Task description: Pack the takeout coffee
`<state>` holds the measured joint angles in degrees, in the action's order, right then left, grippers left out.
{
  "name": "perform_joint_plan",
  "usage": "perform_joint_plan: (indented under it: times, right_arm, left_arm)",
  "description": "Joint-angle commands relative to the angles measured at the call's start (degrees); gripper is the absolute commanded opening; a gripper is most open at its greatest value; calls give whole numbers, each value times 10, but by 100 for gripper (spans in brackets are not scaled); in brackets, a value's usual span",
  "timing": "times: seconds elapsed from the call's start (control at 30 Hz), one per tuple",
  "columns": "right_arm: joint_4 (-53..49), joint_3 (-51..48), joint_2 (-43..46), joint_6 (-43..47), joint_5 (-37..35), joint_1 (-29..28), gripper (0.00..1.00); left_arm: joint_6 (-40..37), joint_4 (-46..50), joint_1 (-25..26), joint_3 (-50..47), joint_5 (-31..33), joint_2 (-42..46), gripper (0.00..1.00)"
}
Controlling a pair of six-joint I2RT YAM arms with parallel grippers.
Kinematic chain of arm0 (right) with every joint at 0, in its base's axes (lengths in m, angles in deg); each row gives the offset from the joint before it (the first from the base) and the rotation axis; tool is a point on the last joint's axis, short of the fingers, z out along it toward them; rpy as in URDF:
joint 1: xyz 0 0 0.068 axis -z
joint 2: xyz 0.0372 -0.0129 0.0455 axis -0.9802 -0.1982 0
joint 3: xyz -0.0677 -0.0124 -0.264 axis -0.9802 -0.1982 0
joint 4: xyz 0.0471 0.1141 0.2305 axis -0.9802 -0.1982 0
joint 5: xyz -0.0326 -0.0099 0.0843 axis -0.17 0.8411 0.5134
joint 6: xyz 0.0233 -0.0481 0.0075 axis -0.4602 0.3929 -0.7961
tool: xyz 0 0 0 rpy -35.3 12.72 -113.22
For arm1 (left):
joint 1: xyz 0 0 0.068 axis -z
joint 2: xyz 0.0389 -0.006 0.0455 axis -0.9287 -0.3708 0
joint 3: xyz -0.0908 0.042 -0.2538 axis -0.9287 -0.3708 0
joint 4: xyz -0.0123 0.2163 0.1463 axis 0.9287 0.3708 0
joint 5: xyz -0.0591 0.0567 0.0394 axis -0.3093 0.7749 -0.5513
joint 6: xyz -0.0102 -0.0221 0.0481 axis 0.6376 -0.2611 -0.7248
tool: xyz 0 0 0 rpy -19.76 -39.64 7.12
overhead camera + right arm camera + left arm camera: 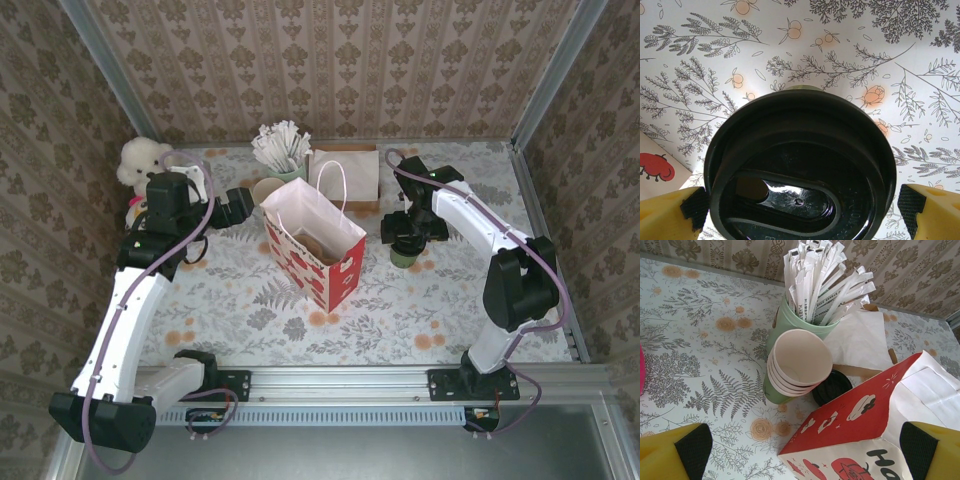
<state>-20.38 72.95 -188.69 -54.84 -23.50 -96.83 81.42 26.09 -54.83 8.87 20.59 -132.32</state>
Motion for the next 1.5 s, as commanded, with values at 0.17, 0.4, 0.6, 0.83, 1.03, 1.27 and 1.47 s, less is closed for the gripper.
perform_joint_plan:
  times: [0.17,0.4,0.6,0.83,1.03,1.27,1.47]
  right_arm:
    - [6,4,-15,3,9,-3,100]
    - [6,6,-16,6,9,-3,100]
    - [-1,7,-22,6,12,-3,100]
    - [-6,10,-31,5,4,-4,100]
    - [-12,16,-39,3,-8,-6,100]
    - [-19,19,-46,5,-9,-6,100]
    - [-26,19,-40,5,-18,-8,98]
  left_arm:
    - [-6,6,-4,-4,10,5,100]
    - [-11,16,-4,8,15,3,100]
    - [-6,11,-4,4,14,1,100]
    - [-6,14,-4,11,10,-8,100]
    - [-6,13,-4,11,15,-9,100]
    - [-7,14,-3,9,16,-9,100]
    - [-7,14,-4,9,15,-9,100]
